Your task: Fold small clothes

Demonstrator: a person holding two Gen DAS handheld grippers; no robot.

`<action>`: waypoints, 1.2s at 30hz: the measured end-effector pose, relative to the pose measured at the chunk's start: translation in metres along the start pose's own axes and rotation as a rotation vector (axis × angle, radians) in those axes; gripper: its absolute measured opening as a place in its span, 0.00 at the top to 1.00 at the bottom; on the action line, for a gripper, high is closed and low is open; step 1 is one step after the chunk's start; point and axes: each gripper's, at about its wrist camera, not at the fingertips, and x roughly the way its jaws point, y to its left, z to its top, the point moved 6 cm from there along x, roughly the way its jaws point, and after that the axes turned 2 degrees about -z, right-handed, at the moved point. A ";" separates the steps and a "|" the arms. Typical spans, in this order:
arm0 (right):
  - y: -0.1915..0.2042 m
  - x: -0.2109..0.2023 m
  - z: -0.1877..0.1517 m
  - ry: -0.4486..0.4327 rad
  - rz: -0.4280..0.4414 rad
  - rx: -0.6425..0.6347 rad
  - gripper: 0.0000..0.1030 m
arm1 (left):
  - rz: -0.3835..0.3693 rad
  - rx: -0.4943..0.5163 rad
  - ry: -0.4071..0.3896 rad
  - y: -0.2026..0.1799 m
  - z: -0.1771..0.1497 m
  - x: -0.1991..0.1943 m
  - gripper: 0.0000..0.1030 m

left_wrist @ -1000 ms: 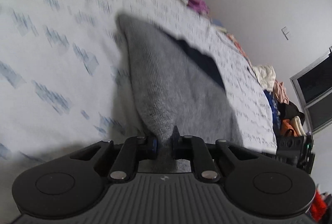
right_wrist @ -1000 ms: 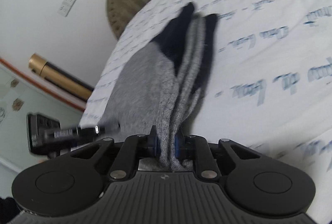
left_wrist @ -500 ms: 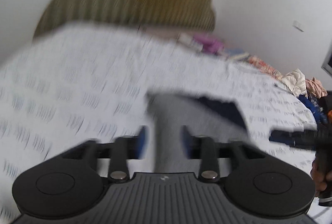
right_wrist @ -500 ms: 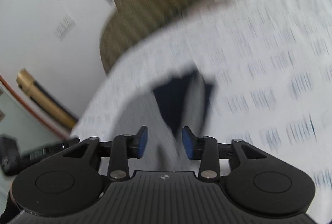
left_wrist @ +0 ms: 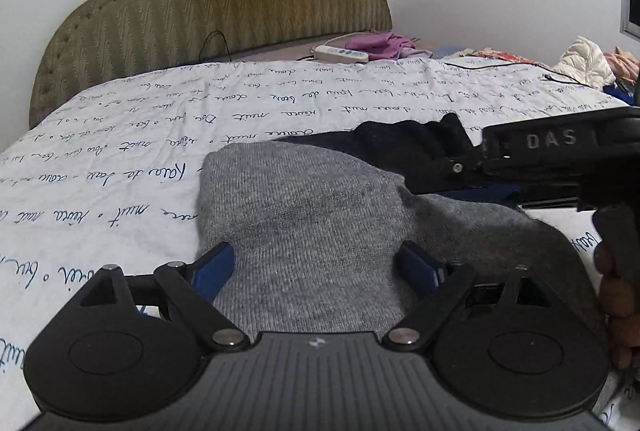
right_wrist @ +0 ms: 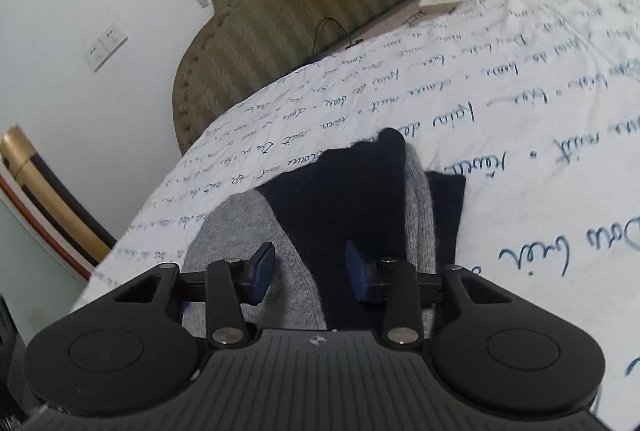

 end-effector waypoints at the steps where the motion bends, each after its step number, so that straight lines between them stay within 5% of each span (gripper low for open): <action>1: 0.003 -0.006 0.000 -0.001 -0.019 -0.004 0.58 | -0.011 0.000 0.005 0.002 0.003 -0.006 0.12; 2: 0.009 -0.015 0.001 -0.003 -0.048 0.006 0.56 | -0.028 -0.018 0.004 0.008 0.004 -0.018 0.12; 5: 0.021 -0.071 -0.014 -0.044 -0.110 -0.020 0.28 | -0.066 -0.158 -0.007 0.036 -0.003 -0.066 0.12; 7: 0.026 -0.108 -0.040 -0.067 -0.195 -0.050 0.07 | -0.034 -0.222 -0.009 0.051 -0.016 -0.094 0.12; 8: 0.025 -0.118 -0.055 -0.044 -0.247 -0.070 0.05 | 0.005 -0.232 -0.010 0.056 -0.026 -0.107 0.12; 12: 0.008 -0.136 -0.116 0.093 -0.444 -0.095 0.06 | 0.087 -0.146 0.055 0.053 -0.065 -0.127 0.11; 15: 0.023 -0.141 -0.135 0.053 -0.466 -0.196 0.00 | 0.047 -0.148 0.120 0.042 -0.089 -0.121 0.11; 18: 0.034 -0.134 -0.138 0.066 -0.524 -0.185 0.00 | 0.059 -0.152 0.100 0.034 -0.090 -0.116 0.05; 25: 0.039 -0.116 -0.146 0.030 -0.530 -0.253 0.00 | 0.082 -0.086 0.131 0.014 -0.092 -0.102 0.00; 36: 0.040 -0.120 -0.148 0.013 -0.520 -0.248 0.00 | 0.077 -0.111 0.121 0.017 -0.094 -0.102 0.00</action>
